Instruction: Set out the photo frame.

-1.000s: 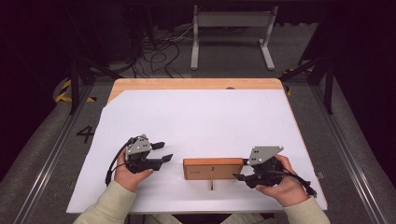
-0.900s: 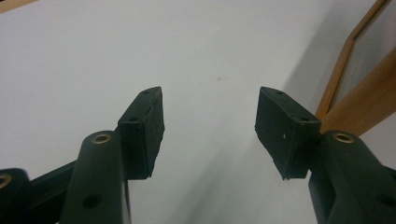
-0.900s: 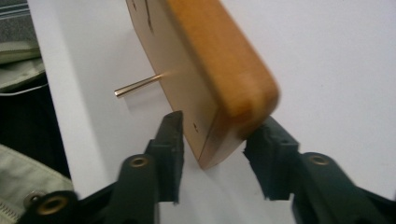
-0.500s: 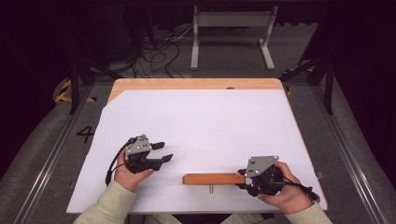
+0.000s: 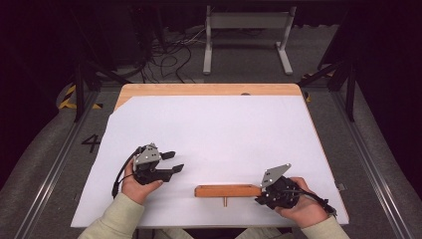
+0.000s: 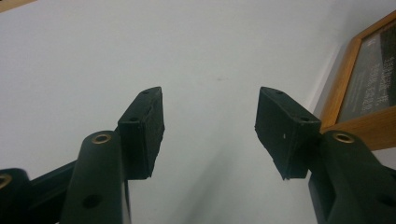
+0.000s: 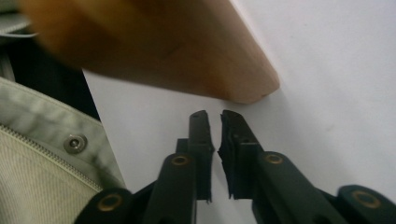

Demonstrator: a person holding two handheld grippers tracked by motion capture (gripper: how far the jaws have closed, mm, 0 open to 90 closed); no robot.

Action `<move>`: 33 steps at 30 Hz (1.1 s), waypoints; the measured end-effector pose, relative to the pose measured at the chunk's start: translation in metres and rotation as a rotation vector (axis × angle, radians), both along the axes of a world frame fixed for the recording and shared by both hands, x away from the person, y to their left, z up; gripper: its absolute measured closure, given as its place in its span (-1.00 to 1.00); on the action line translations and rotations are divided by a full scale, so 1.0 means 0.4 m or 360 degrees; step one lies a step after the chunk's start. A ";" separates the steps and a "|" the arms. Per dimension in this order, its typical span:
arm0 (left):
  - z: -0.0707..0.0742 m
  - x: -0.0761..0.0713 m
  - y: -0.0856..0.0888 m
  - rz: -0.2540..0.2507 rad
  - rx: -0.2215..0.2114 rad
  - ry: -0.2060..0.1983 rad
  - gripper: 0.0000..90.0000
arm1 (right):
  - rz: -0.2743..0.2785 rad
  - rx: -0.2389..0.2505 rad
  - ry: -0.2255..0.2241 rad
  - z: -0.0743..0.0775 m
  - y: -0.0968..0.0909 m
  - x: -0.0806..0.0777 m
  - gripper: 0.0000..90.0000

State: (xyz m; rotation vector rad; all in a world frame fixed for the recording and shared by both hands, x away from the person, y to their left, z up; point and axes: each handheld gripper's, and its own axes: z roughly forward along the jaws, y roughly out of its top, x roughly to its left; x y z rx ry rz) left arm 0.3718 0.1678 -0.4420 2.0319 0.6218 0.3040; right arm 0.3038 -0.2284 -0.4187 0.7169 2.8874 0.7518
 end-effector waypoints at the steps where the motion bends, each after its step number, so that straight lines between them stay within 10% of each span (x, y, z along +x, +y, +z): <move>1: 0.000 0.000 0.000 0.0001 -0.0002 0.0002 -0.05 | -0.0001 0.0015 0.0010 -0.003 0.002 0.003 0.95; 14: -0.004 -0.003 0.013 0.0027 -0.0002 0.0011 -0.06 | -0.0206 0.0254 0.0026 -0.031 -0.006 0.059 1.00; 33: -0.014 -0.025 0.069 0.0145 -0.0070 0.0031 -0.07 | -0.0293 0.0273 -0.0031 -0.030 0.068 0.209 1.00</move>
